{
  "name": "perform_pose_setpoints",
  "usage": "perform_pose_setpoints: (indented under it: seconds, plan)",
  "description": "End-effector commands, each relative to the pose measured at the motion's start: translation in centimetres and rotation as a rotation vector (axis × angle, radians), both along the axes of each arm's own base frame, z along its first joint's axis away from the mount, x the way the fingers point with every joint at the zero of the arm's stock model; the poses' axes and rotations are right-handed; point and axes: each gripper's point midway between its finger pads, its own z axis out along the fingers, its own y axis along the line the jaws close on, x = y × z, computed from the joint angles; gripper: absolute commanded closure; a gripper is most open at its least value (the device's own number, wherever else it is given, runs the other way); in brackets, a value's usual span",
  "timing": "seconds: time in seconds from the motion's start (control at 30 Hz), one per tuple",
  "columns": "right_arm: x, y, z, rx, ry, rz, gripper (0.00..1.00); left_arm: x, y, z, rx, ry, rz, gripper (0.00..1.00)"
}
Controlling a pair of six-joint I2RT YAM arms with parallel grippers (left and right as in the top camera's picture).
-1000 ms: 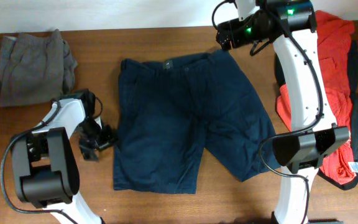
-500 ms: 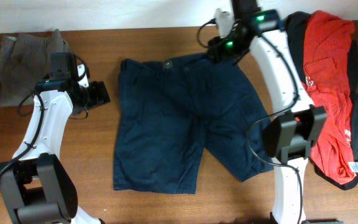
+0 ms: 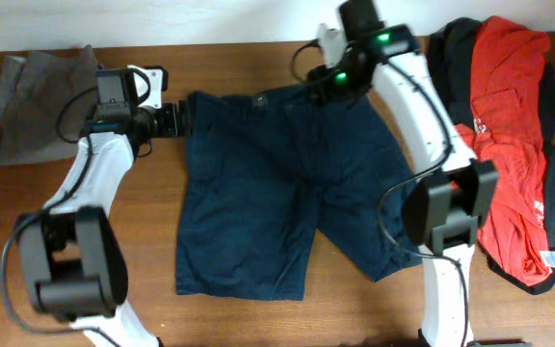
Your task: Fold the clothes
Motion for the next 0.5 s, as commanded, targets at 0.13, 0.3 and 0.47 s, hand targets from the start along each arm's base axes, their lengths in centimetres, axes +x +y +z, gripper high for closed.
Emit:
perform_pose_setpoints:
  seconds: [0.13,0.3,0.47]
  plan:
    - [-0.2,-4.7,5.1,0.039,-0.048,-0.094,0.35,1.7,-1.8,-4.6,-0.017,-0.010,-0.101,0.05]
    - [-0.5,-5.4,4.9,0.032,-0.029,-0.100,0.36,3.3,-4.1,-5.5,-0.066,-0.087,-0.172,0.10]
    - [-0.6,-5.4,4.8,0.031,-0.027,-0.100,0.40,4.3,-6.3,-5.6,-0.094,-0.150,-0.222,0.47]
